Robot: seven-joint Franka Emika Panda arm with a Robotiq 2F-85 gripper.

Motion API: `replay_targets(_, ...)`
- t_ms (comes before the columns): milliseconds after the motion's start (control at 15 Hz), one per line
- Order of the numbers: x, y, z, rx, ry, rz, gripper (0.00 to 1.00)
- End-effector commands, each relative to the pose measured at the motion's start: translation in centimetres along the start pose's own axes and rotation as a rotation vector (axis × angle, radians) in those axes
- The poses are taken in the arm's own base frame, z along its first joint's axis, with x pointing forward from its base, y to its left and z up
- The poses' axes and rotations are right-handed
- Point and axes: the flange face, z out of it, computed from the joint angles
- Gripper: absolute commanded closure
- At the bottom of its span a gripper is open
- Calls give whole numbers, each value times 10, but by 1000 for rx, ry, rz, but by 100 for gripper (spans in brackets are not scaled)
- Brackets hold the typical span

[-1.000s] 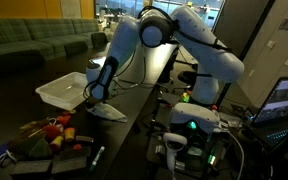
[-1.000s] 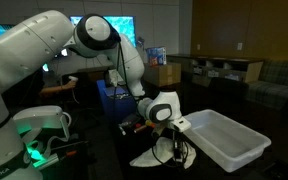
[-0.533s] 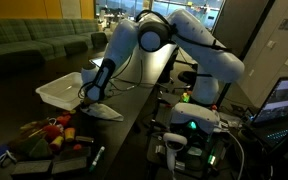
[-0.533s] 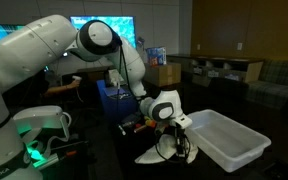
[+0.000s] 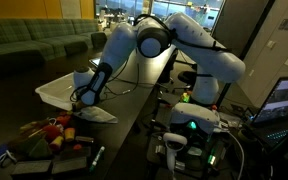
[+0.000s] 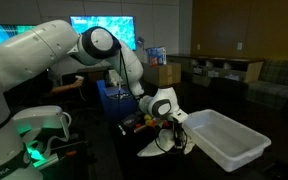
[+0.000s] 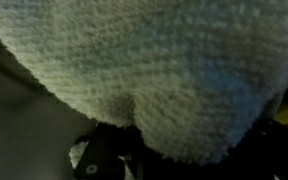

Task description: Use the towel to push the items that are on the table to the left

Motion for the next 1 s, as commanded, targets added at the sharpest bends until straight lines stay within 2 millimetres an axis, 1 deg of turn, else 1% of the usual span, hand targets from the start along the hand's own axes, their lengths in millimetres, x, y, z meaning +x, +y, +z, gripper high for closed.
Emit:
replay_targets(0, -17, -28, 11, 2, 16, -8, 100)
replay_targets(267, -35, -50, 6, 18, 3, -24, 100)
replay_targets(533, -51, -67, 4, 27, -4, -40, 100)
replay_targets(933, -72, -83, -8, 56, -30, -77, 100)
